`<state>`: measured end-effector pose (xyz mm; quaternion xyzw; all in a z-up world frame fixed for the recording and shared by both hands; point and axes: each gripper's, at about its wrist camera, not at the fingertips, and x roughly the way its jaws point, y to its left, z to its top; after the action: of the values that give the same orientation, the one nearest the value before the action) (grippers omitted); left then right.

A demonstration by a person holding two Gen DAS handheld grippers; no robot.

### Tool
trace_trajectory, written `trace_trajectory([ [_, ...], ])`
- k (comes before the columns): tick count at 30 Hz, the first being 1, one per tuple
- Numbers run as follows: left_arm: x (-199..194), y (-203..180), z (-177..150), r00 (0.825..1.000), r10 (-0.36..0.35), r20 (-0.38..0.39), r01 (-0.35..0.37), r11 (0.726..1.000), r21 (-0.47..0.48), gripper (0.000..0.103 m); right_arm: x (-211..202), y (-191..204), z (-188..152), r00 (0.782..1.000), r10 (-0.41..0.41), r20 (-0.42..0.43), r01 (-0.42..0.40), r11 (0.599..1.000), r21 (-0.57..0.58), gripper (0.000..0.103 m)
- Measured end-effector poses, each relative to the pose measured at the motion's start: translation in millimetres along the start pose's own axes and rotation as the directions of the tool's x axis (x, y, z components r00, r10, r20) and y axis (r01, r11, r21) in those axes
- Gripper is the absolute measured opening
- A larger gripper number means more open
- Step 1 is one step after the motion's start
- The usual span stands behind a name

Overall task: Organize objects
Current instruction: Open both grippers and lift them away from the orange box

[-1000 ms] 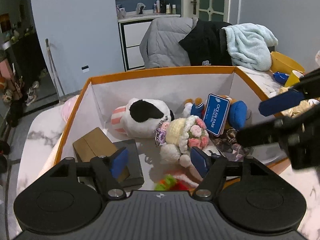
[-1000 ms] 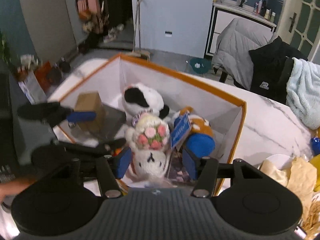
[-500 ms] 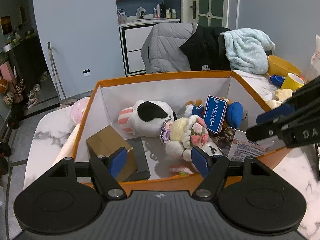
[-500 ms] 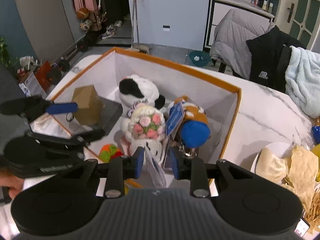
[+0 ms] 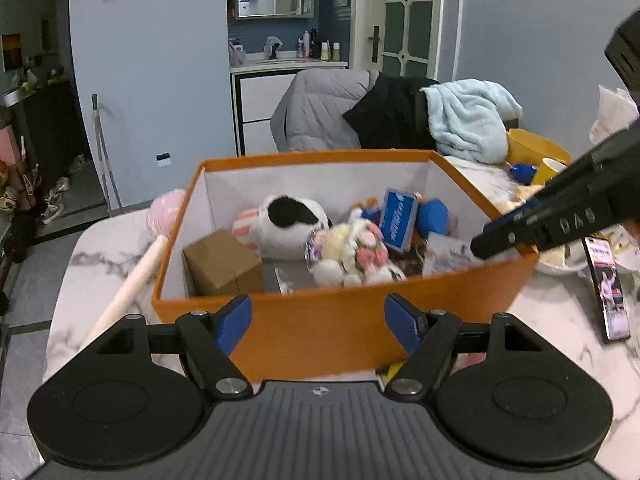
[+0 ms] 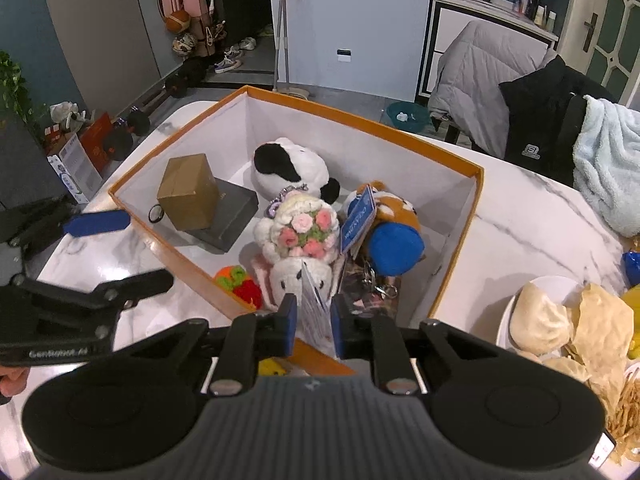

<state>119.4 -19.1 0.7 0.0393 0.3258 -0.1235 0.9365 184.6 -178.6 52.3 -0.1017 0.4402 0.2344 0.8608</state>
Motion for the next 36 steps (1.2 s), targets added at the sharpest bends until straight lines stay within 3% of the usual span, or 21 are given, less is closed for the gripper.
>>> trace_trajectory([
  [10,-5.6,-12.1,-22.6,0.999,-0.038,-0.015,0.038,0.999,-0.001,0.086,-29.7,-1.2,-19.4,0.999,-0.027,0.032,0.028,1.000,-0.011,0.021],
  [18,-2.6,-25.1,-35.3,0.998,-0.046,-0.053,0.049,0.997,0.052,0.086,-49.5,-9.7,-49.1,0.995,-0.058,0.084,0.057,0.998,0.020,0.035],
  [21,-1.9,-31.4,-35.8,0.997,-0.051,-0.055,0.054,0.997,0.062,0.086,-52.9,-16.8,-64.6,0.992,-0.069,0.107,0.061,0.995,0.076,0.051],
  [28,9.3,-49.7,-36.2,0.996,-0.056,-0.065,0.062,0.994,0.090,0.086,-32.3,-32.5,-100.3,0.997,-0.058,0.058,0.042,0.969,0.244,0.054],
  [36,37.9,-70.0,-36.2,0.993,-0.052,-0.106,0.059,0.996,0.065,0.086,-3.4,-32.2,-115.7,0.998,-0.064,0.002,0.058,0.929,0.365,0.062],
])
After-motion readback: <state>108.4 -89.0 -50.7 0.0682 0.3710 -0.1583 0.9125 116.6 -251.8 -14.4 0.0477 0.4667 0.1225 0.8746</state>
